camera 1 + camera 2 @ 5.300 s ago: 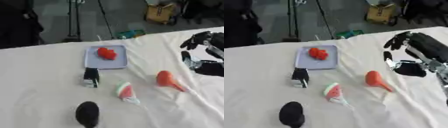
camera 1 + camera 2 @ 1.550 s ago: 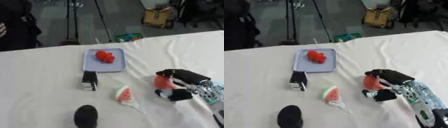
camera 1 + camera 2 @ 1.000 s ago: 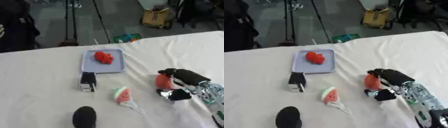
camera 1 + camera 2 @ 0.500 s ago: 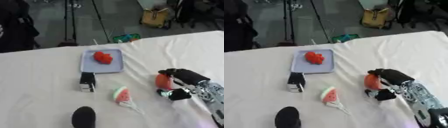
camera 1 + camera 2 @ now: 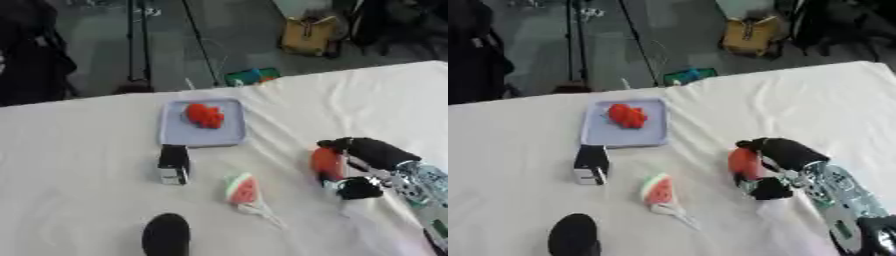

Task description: Pick up objects on the table and place them in the box.

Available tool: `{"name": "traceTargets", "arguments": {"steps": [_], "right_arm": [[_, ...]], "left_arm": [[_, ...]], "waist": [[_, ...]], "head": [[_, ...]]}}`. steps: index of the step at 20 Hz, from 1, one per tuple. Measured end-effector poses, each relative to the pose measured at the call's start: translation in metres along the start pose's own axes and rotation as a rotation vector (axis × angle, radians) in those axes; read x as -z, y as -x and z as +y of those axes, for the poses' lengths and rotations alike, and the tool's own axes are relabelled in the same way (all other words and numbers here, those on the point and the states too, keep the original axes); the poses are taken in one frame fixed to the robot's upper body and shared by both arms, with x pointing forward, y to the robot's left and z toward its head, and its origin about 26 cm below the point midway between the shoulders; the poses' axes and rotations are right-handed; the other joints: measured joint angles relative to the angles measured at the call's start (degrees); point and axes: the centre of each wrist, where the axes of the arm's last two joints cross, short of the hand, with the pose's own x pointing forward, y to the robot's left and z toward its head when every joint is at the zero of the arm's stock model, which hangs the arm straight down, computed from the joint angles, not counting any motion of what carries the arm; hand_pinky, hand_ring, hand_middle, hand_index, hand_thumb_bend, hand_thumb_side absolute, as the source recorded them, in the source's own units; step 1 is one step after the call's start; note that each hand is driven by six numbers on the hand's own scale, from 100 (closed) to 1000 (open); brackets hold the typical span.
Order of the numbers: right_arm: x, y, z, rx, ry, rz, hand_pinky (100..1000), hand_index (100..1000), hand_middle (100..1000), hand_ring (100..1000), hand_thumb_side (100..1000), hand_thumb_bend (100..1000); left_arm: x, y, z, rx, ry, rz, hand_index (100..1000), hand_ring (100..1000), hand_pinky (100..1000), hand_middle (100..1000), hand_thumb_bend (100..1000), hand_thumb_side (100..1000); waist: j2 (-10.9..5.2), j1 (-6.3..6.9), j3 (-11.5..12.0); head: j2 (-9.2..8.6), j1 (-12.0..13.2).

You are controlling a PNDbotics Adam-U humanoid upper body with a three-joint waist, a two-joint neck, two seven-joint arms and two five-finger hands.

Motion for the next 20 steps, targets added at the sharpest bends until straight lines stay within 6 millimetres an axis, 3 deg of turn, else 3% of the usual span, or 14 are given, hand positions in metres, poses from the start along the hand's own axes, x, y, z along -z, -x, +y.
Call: {"name": "traceTargets", "arguments": {"steps": [8,12,13,20], "right_arm": [[0.0000,0.0000,0.0001,0.007,0.030,0.015,884,931,701,852,609,100],[0.0000,0.0001,0.0002,0.009,0.035,0.021,884,892,673,847,572,100],[0.0000,0.0001,0.0002,0.010,0.038,0.023,882,840,636,835,527,100],[-0.0001,0.0000,-0.0004,0.013,0.086,0.049,881,804,592,823,491,100]], "left_arm": [[-0.0001,0.0000,-0.0001,0.000,0.001,0.000,661,648,666,738,100,855],[-0.0009,-0.0001,-0.0008,-0.003,-0.003,0.004,661,648,666,738,100,854],[-0.0011,-0.0001,-0.0009,-0.003,-0.004,0.005,661,649,666,739,100,855],[-0.0011,-0.0001,-0.0009,-0.003,-0.002,0.005,661,649,665,739,100,854]], "waist": [[0.11,0.00,0.0],[0.12,0.02,0.0],[0.13,0.02,0.0],[0.14,0.03,0.0]], "head": [[-0.03,0.0],[-0.03,0.0],[-0.03,-0.1],[-0.03,-0.1]]}}
